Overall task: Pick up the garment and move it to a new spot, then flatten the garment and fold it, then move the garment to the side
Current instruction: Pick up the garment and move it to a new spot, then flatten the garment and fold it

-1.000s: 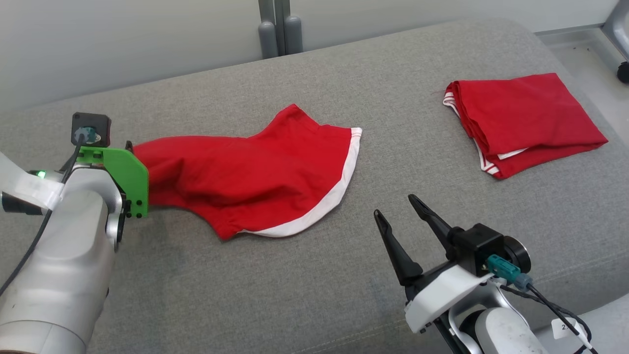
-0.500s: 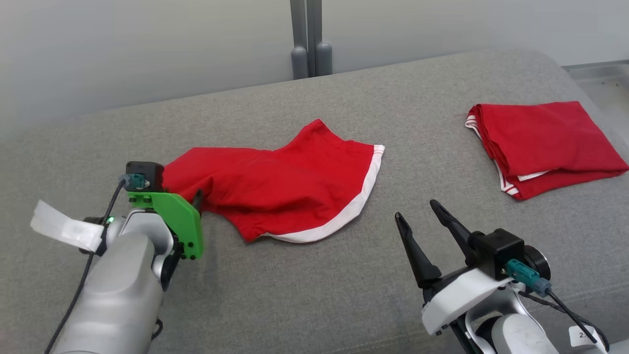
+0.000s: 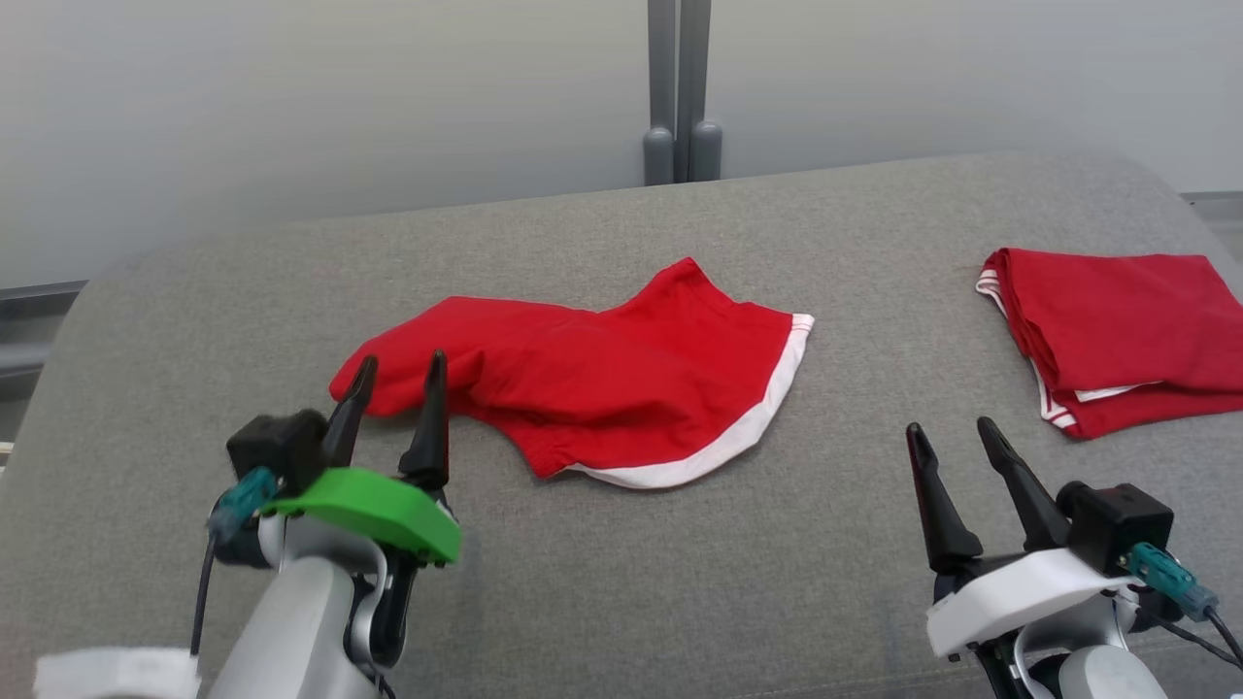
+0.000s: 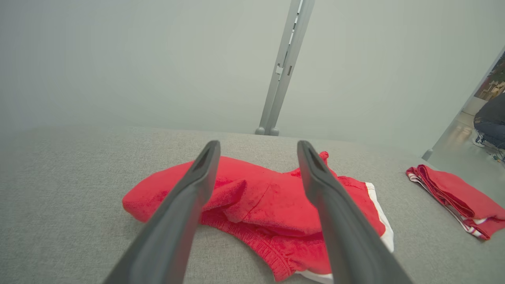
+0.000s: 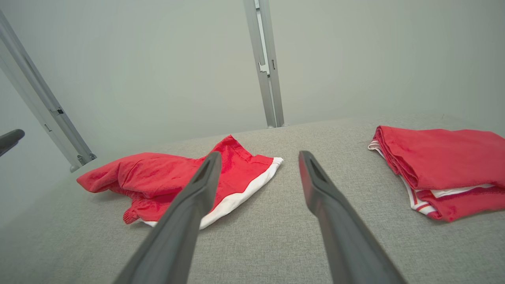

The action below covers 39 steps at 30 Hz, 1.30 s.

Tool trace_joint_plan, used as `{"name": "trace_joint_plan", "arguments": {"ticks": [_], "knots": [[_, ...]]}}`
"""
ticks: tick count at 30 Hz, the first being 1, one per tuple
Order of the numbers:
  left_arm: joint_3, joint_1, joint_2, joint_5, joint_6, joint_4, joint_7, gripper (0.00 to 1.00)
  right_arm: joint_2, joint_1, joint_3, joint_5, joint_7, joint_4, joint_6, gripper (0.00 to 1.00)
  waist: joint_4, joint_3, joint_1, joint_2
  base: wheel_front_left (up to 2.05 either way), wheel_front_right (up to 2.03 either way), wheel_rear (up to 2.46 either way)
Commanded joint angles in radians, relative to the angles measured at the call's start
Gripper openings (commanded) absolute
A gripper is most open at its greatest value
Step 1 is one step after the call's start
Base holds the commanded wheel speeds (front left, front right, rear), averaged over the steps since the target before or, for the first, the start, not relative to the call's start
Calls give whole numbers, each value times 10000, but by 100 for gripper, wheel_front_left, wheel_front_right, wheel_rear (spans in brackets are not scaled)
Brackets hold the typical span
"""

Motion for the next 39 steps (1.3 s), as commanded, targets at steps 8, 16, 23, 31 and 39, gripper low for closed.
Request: {"name": "trace_joint_plan", "arguments": {"ticks": [8,16,23,31,39], "knots": [[1434,2881,-305,790,30,-3225,-31,100,-11,200,-610,296,-673,759,-7,100,635,-365,0,-1,0,0,0],[2057,4706,-267,1463,-253,-4288,-31,100,-7,257,-877,74,-1183,1475,-5,100,854,-568,0,-1,0,0,0],[1965,5573,277,2185,-175,-3771,89,100,-8,413,-905,-871,-1193,2037,-5,100,873,-718,0,-1,0,0,0],[1773,5884,385,2328,-61,-3393,210,100,-8,665,-1037,-1171,-837,2419,-5,100,973,-790,0,-1,0,0,0],[1701,5704,346,2065,-158,-3229,305,100,-8,594,-1066,-1093,-788,2407,-5,100,945,-720,0,-1,0,0,0]]}}
